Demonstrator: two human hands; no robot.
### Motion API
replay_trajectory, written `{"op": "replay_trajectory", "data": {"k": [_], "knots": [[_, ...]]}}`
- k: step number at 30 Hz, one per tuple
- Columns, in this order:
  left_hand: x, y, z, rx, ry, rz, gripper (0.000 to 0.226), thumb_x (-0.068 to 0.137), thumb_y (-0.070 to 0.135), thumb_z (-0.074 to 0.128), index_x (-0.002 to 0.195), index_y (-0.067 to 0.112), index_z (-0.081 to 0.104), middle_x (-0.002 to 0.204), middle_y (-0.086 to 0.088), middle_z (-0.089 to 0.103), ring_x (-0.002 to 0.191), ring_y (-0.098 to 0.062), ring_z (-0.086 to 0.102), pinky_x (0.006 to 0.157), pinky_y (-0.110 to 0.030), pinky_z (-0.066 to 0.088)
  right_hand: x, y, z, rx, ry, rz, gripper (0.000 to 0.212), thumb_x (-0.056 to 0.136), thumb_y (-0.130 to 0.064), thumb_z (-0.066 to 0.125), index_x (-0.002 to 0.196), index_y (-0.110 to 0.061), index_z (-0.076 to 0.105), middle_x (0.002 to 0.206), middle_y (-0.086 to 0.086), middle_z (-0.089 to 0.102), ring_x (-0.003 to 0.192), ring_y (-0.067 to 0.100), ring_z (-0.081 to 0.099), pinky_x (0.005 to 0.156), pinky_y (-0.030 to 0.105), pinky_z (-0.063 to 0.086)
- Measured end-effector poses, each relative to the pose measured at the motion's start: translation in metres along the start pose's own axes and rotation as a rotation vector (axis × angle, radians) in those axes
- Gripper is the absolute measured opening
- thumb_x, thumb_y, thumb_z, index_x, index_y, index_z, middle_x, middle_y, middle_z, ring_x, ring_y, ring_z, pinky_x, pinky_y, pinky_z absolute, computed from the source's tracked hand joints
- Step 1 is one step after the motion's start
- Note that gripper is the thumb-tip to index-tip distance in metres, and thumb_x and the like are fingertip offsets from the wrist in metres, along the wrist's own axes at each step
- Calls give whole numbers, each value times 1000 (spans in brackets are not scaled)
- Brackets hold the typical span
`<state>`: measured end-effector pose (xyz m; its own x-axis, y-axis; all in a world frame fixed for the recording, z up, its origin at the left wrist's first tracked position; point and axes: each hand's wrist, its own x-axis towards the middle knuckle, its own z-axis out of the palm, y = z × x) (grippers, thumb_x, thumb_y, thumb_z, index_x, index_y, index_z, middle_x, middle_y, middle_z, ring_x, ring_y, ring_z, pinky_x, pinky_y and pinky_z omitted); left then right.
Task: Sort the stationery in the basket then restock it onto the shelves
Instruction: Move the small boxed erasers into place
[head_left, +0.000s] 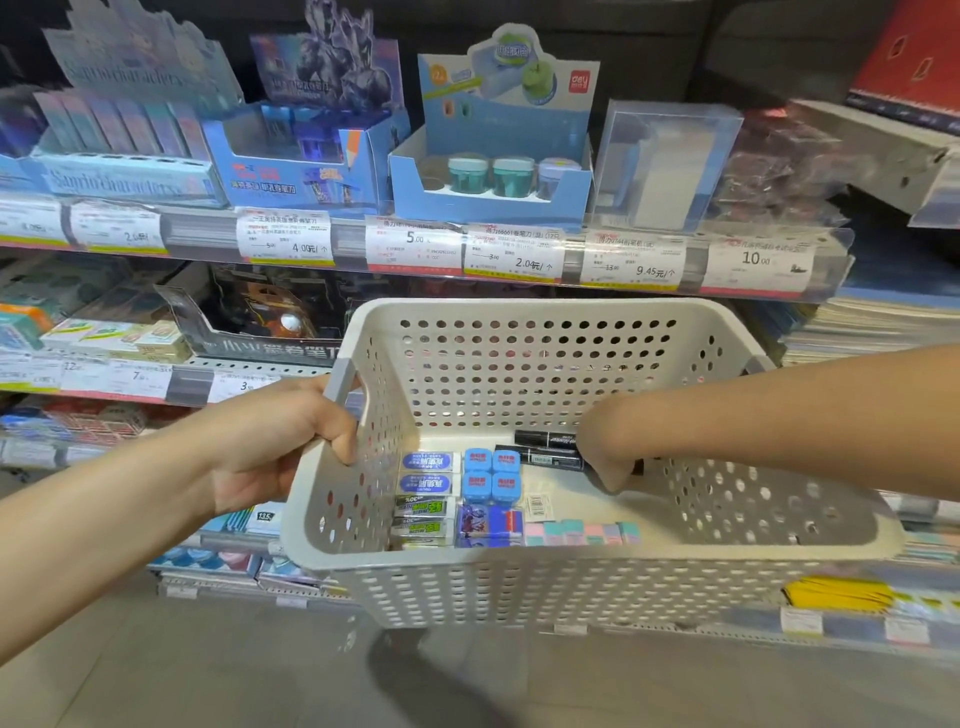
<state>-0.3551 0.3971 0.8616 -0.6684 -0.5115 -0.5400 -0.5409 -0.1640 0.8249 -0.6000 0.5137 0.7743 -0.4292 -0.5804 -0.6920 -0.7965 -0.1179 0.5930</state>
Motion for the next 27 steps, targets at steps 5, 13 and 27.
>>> {"op": "replay_trajectory", "data": {"k": [5, 13, 27], "knots": [[3, 1, 4, 11, -19, 2, 70, 44, -3, 51, 112, 6, 62, 72, -20, 65, 70, -33, 60, 78, -42, 48, -6, 3, -5, 1, -127, 38, 13, 81, -21, 50, 93, -23, 52, 70, -1, 46, 54, 17, 39, 48, 23, 29], [10, 3, 6, -18, -44, 6, 72, 44, -4, 48, 113, 10, 62, 101, -35, 66, 78, -40, 64, 59, -41, 57, -69, 35, -12, 230, -101, 35, 30, 90, -46, 48, 74, -21, 50, 77, -2, 49, 57, 14, 40, 53, 26, 31], [24, -16, 26, 91, -94, -38, 69, 44, -2, 50, 109, 16, 63, 85, -22, 60, 71, -32, 60, 65, -38, 54, -154, 70, 47, 938, 352, 56, 23, 85, -44, 55, 80, -24, 45, 73, -4, 58, 63, 9, 56, 57, 24, 44]]}}
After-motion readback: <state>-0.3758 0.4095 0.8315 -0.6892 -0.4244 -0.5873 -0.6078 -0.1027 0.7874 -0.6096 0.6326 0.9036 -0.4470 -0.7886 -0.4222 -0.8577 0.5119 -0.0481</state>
